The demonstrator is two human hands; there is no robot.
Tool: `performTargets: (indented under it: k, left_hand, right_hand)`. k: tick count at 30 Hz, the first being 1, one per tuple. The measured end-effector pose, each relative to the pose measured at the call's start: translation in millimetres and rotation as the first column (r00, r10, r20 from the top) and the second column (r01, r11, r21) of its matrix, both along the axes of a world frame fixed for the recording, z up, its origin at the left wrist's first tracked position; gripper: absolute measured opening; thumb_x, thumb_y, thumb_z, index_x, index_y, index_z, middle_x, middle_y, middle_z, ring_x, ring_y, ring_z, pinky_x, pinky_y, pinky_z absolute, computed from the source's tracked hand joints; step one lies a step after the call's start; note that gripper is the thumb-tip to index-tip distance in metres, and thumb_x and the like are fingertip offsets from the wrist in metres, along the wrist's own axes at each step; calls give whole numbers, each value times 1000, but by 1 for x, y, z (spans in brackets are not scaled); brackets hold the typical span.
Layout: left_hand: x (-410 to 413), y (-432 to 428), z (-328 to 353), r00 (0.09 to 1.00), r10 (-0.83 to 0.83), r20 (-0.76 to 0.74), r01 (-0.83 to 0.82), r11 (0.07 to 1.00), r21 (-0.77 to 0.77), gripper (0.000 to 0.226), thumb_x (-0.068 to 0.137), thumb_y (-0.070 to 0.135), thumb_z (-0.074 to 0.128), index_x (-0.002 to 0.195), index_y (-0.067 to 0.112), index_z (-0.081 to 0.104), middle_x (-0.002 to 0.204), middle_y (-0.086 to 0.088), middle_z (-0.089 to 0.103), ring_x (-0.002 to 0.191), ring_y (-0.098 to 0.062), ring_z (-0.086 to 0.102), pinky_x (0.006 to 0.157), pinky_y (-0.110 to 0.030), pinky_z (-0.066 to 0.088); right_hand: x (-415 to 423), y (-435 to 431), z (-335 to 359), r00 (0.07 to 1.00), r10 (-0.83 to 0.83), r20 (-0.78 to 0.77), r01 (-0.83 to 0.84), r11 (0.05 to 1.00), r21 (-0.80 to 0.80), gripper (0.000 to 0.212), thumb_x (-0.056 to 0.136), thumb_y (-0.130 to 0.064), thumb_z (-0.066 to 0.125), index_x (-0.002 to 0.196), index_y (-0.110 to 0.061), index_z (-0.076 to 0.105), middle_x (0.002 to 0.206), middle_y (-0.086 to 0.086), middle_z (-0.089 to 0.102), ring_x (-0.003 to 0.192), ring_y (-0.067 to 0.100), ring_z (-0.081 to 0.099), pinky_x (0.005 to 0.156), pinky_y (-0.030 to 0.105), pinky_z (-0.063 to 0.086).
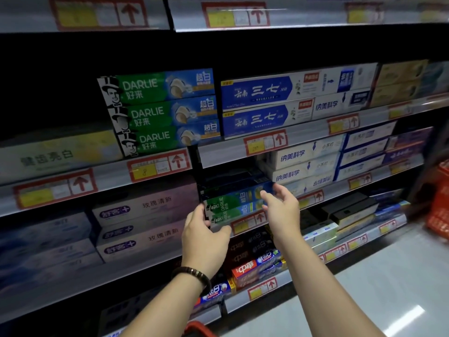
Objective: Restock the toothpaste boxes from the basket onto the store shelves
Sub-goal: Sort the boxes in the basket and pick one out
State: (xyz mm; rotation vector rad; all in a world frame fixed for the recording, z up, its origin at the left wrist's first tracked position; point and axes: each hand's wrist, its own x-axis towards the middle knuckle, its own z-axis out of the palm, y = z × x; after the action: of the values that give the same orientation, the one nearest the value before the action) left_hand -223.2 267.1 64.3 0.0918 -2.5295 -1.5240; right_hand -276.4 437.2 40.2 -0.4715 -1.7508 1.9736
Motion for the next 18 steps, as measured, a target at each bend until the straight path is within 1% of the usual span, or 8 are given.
performTargets:
  k: [2, 5, 6, 9, 10, 12, 15, 18]
  left_hand:
    - [-1, -1, -1, 1000, -16, 11, 16, 999, -50, 80, 91, 25, 76, 160, 22, 34, 140, 7, 46, 122, -12, 50, 102, -32, 49]
    - [-4, -2, -2, 999, -23, 40, 26, 997, -79, 83, 90, 28, 77, 160, 21, 33, 141, 8, 40, 128, -17, 48, 108, -39, 49]
    - [-5, -2, -2, 999, -25, 48, 29, 996, -83, 84, 90, 29, 77, 160, 20, 33, 141, 8, 39, 129, -18, 48, 109, -41, 48]
    - [-8, -2, -1, 998, -34, 52, 39, 995, -96, 83, 89, 30, 77, 160, 19, 34, 139, 9, 40, 129, -20, 48, 110, -43, 47]
    - [-9, -1, -1, 998, -39, 57, 44, 994, -97, 84, 89, 31, 77, 160, 19, 34, 138, 9, 39, 130, -20, 47, 110, -43, 47]
    - [-9, 0, -1, 996, -56, 74, 63, 993, -100, 86, 90, 32, 77, 161, 19, 30, 140, 9, 37, 132, -21, 45, 112, -44, 46]
    - [-11, 1, -1, 993, -70, 93, 79, 992, -97, 89, 89, 34, 78, 162, 20, 28, 142, 7, 35, 134, -23, 43, 113, -45, 44]
    - [-13, 2, -1, 993, -62, 103, 73, 992, -106, 89, 88, 35, 78, 161, 21, 30, 142, 6, 35, 133, -24, 44, 112, -46, 45]
  right_hand:
    - [-1, 0, -1, 1000, 24, 20, -24, 1000, -4, 73, 84, -42, 76, 152, -26, 55, 141, 1, 55, 125, 24, 63, 110, 53, 52]
    - [-3, 6, -6, 998, 63, 26, -62, 997, -44, 57, 98, -22, 73, 151, -17, 56, 117, -11, 63, 118, 23, 64, 110, 52, 52]
    - [-2, 6, -6, 997, 70, 30, -69, 997, -41, 56, 99, -19, 72, 152, -15, 55, 119, -12, 63, 120, 23, 64, 111, 52, 52]
    - [-1, 0, -4, 997, 65, 50, -64, 997, -40, 70, 96, -26, 75, 159, -19, 45, 154, 0, 52, 138, 25, 55, 113, 53, 50]
    - [0, -2, -4, 997, 62, 48, -60, 998, -35, 71, 96, -27, 75, 160, -20, 44, 158, 0, 49, 140, 25, 54, 112, 54, 50]
    - [1, -5, -4, 997, 57, 49, -56, 998, -25, 71, 96, -29, 75, 160, -23, 44, 156, -3, 48, 139, 25, 54, 111, 54, 51]
    - [1, -9, -5, 998, 49, 49, -49, 999, 0, 73, 91, -32, 76, 158, -23, 47, 141, -9, 47, 133, 26, 58, 109, 54, 53]
    - [-1, -12, -8, 996, 55, 67, -57, 998, 35, 89, 78, -46, 73, 159, -24, 45, 137, -8, 45, 130, 26, 59, 109, 55, 53]
